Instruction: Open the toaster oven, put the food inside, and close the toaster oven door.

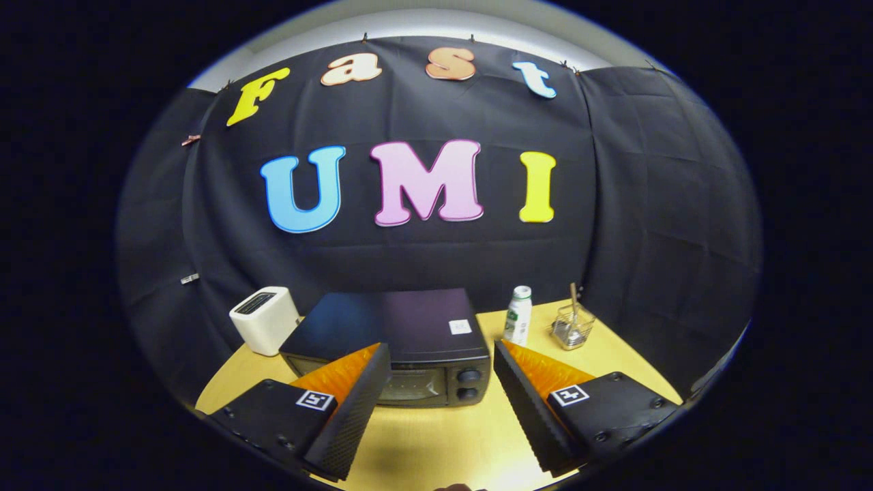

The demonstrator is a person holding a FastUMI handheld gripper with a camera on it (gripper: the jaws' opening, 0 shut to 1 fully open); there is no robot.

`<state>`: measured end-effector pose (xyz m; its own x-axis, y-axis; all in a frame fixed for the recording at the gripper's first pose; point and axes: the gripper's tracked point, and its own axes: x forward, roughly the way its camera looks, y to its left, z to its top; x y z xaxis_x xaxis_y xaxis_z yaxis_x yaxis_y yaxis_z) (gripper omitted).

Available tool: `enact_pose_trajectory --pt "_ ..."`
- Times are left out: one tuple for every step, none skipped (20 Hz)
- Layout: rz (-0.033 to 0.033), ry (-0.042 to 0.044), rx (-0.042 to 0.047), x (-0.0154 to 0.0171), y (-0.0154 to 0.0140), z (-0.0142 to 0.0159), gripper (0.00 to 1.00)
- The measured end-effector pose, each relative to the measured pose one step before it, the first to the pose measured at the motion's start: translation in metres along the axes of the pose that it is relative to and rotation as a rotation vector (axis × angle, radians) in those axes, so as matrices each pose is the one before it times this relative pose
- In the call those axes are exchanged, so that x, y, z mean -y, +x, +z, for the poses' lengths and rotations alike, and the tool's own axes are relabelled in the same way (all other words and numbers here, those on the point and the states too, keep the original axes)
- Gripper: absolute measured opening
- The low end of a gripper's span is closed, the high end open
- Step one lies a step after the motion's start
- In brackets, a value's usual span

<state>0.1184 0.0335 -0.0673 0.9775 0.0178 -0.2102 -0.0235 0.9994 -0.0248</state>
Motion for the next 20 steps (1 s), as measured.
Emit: enact_pose_trajectory --pt "-0.01757 -0.01729 0.03809 0.01362 -0.00835 0.01137 0.99" --pt "-0.0138 -0.01833 0.03936 0.01205 -0.01045 0.0094 0.99" --pt "-0.00387 -0.01579 0.03558 0.00913 -0.01013 0.00851 0.99" --pt "0.01204 -0.00485 0.02706 0.00446 -0.01086 0.00527 0.99" --pt "0.01635 -0.00249 0.02782 0.00147 -0.0103 0.00596 0.99" --pt "0.00565 -0.00845 0.0257 0.00438 -0.00921 0.00587 0.99" --pt "-0.00671 -0.00836 0.01762 0.0069 -0.00782 0.00205 0.99" --pt "-0.00886 0.00145 0.00723 0.00569 -0.00528 -0.00115 0.99" --pt "-0.00569 0.00929 -0.00158 0.00344 -0.00458 -0.00124 1.0" --pt "-0.00345 0.00777 -0.0088 0.00045 -0.00482 -0.00225 1.0" --pt "-0.00379 0.00261 -0.00851 0.00127 -0.00206 -0.00179 1.0" --pt "-0.00182 0.00017 -0.0026 0.00025 -0.00062 0.00147 1.0" --pt "0.00155 -0.00421 0.00586 -0.00086 0.00046 0.00378 1.0" --pt "0.00115 -0.0057 0.00483 -0.0014 0.00137 0.00203 1.0" --pt "0.00064 -0.00333 0.00295 -0.00101 -0.00042 0.00211 1.0" --pt "0.00452 0.00312 0.0023 -0.0034 0.00055 0.00221 1.0" --pt "0.00653 0.00798 0.00083 -0.00336 0.00018 0.00196 1.0" --pt "0.00715 0.00821 -0.00046 -0.00387 0.00106 -0.00035 1.0" --pt "0.00706 0.00584 -0.00184 -0.00268 0.00125 -0.00022 1.0" --pt "0.0001 0.00217 -0.00252 -0.00086 0.00143 -0.00033 1.0"
